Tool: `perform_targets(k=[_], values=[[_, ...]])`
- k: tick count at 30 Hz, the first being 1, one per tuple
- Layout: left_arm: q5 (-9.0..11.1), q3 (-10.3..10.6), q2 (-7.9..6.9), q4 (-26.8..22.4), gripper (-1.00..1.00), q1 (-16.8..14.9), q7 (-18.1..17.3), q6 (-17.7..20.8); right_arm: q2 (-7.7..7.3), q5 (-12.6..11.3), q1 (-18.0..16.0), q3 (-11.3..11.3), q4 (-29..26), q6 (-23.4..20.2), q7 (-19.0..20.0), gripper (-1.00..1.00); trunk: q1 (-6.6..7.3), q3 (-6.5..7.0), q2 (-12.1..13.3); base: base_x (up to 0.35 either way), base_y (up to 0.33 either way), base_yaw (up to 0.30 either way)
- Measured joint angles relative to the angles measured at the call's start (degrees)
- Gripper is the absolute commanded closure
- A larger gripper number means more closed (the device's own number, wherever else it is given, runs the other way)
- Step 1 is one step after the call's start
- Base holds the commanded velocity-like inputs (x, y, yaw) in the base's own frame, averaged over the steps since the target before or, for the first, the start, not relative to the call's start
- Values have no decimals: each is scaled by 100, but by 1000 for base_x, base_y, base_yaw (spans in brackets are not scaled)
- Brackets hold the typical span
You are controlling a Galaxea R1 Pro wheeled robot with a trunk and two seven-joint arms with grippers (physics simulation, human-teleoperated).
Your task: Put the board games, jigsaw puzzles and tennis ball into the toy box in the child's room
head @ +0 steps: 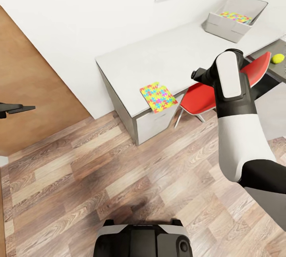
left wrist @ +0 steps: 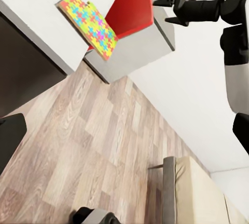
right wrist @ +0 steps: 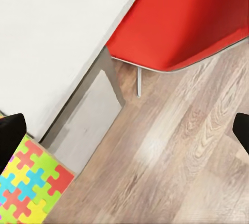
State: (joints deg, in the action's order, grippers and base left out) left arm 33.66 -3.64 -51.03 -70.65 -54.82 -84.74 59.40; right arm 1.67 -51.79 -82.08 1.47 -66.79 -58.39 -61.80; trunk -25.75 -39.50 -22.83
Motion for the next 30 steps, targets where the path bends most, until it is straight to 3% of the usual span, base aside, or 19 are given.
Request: perform_targets(k=[5,12,22,30], values=[[-4,0,5,72,-100,0,8,0,2,1,67,-1,-15,0,-1,-100,0,46,0,0,0,-103],[-119,52,122,343,-100,8,14,-58,3,6,554,-8,-84,16,-1,-100,0,111,1,0,0,-110],[-255,68,148,502,-100,8,15,-95,-3,-17,1049,-141,-441,-5,-3,-100,0,203,0,0,0,-112],[-276,62,139,597,-100,8,-8,-98,26,-4,1836,-163,-728,-8,3,-100,0,277,1,0,0,-117]])
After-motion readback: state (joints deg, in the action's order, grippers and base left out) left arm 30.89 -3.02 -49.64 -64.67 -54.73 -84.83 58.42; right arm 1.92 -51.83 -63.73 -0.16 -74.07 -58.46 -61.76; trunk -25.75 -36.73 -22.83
